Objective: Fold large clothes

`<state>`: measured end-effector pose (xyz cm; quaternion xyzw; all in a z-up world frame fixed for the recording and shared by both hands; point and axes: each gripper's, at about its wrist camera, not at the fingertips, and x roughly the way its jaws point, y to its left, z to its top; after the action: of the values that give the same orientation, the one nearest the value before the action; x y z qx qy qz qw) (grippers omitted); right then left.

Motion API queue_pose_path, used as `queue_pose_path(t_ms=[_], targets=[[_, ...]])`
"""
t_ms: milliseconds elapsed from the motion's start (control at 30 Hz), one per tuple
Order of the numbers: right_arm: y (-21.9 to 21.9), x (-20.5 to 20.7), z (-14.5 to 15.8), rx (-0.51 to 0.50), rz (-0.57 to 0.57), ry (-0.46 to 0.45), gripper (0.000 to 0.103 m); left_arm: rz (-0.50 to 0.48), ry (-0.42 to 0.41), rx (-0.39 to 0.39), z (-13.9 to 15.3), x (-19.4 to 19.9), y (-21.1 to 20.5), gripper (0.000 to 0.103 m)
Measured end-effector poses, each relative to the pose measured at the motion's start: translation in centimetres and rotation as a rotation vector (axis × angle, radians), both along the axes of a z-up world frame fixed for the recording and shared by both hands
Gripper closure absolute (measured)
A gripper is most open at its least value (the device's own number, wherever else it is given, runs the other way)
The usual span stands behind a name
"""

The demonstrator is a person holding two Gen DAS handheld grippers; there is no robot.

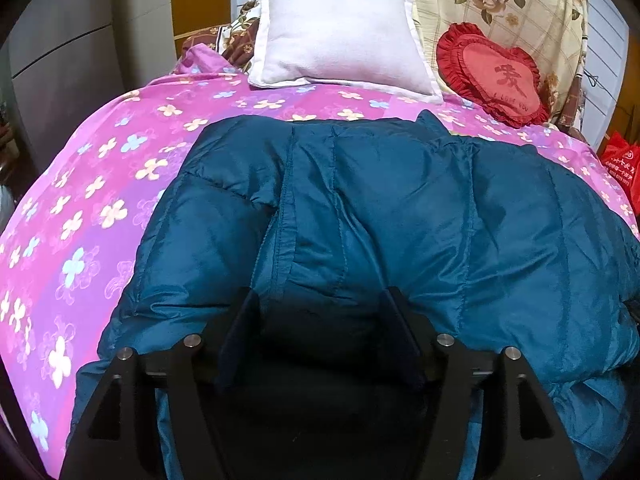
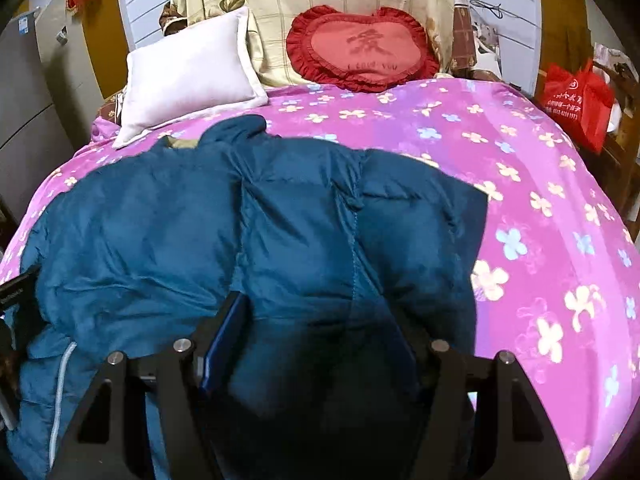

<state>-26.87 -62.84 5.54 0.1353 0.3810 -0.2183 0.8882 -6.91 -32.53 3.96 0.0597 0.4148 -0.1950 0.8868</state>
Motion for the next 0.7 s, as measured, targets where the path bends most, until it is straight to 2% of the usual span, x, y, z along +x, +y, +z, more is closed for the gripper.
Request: queue_pose_path(t_ms=[133,267,367,500,700], targets=[[0.9,0.6,-0.1,-0.053,-0.007,0.04,0.032,-0.002,0.023,-0.034,0.4,-0.2,0.8,0.057],[1.7,-1.0,1.7,-0.016,-0.025,-0.002,0.032,0.002,0.034,-0.077,1.7,-1.1,2.5,0.057],[2.6,-2.7,3.1,-0.006,-0.021,-0.027,0.024,-0.001,0.008,-0.069,2.9,-2.2,3.8,0.057],[3.7,-4.9,4.4,0.013,-0.013,-0.038,0.022,-0.007,-0.012,-0.056,4.1,-4.0,5.7,0.057],[5.3,-8.2,4.5,0.047,-0.015,0.013,0.022,-0.018,-0.011,-0.022,4.7,-7.0,8.6,0.057]])
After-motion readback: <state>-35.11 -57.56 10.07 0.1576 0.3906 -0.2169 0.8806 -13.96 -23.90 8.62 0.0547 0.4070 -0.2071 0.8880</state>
